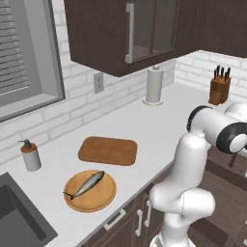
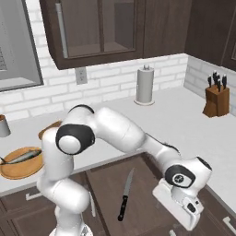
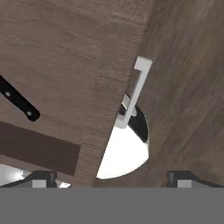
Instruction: Pick up the knife from the drawer and place it on the cutting board. Then place the meat from the plate to the cutting board.
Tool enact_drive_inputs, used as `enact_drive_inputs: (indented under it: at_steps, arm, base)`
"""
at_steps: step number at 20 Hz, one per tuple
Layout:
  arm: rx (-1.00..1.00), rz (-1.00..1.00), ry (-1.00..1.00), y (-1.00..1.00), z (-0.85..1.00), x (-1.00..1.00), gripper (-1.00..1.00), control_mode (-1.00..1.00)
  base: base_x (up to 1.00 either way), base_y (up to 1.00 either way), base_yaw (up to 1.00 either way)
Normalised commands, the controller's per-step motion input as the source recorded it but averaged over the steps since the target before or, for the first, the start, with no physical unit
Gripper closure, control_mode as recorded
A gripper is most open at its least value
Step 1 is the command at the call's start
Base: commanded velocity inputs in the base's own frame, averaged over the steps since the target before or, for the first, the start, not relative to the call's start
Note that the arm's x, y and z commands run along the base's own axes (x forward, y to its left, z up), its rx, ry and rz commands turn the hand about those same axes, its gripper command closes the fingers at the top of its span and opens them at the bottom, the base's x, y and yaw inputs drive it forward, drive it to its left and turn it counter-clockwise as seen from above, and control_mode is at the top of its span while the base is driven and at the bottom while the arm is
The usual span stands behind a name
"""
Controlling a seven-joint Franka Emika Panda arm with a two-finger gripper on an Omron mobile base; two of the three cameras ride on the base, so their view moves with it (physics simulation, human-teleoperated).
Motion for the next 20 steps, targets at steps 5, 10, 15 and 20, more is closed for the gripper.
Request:
enact_drive_inputs:
  at_steps: [5, 10, 15, 20]
  arm:
    - [-0.03, 0.10, -0.22, 0.96, 0.63, 0.00, -1.00, -1.00]
    - [-0.10, 0.18, -0.19, 0.92, 0.02, 0.09, -1.00, -1.00]
    - [-0.03, 0.20, 0.10, 0.47, 0.03, 0.42, -1.00, -1.00]
    - [0.01, 0.14, 0.27, 0.44, -0.02, 0.69, -1.00, -1.00]
  base:
    - [0.00, 0.00, 0.00]
    - [0.00, 0.00, 0.00]
    - [0.00, 0.00, 0.00]
    - [0.00, 0.00, 0.00]
